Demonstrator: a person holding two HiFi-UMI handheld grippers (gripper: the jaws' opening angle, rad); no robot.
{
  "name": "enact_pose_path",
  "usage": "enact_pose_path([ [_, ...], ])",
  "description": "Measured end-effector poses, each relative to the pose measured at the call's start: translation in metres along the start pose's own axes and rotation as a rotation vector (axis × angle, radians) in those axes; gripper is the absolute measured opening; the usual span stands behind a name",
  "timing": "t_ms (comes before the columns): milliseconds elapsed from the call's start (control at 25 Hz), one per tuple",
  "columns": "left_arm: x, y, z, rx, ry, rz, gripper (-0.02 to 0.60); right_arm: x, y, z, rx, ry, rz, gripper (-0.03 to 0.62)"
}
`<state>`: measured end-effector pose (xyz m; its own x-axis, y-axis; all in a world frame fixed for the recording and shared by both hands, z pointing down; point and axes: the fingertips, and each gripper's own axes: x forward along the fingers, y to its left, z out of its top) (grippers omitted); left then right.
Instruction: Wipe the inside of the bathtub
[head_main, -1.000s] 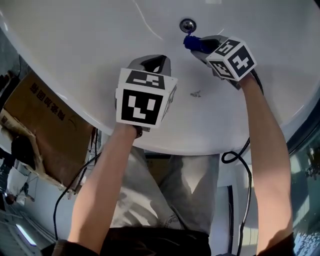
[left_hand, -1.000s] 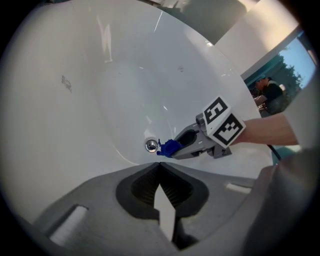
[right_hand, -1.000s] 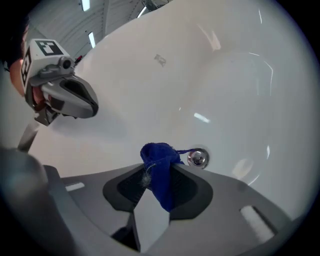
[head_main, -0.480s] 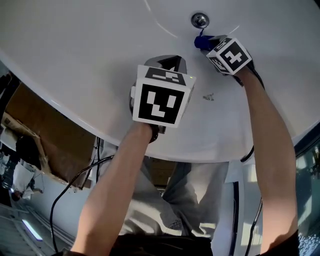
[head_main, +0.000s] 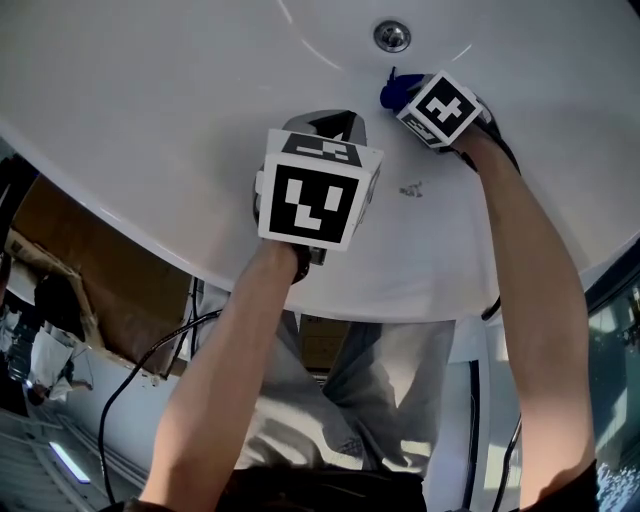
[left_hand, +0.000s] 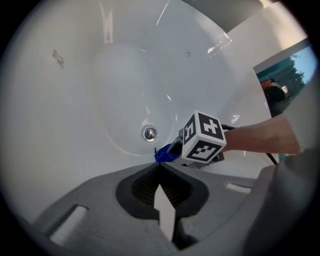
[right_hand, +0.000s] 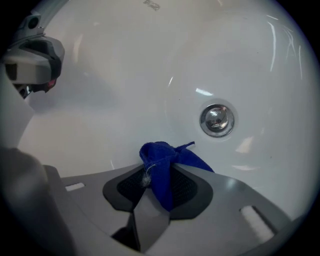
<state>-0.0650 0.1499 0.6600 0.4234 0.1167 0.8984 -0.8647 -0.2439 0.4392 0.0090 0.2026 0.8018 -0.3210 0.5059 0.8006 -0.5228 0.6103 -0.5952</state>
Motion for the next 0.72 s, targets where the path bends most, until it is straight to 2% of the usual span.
enact_pose_path([
  [360, -0.009, -0.010, 0.017, 0.045, -0.032, 0.005, 0.003, -0.022, 0.035, -0.015, -0.096, 0.072, 0.082, 0.127],
  [720, -0.035, -0.003, 0.024, 0.054, -0.065, 0.031, 0.003, -0.048, 0.076, -0.027, -0.092, 0.020, 0.119, 0.127],
])
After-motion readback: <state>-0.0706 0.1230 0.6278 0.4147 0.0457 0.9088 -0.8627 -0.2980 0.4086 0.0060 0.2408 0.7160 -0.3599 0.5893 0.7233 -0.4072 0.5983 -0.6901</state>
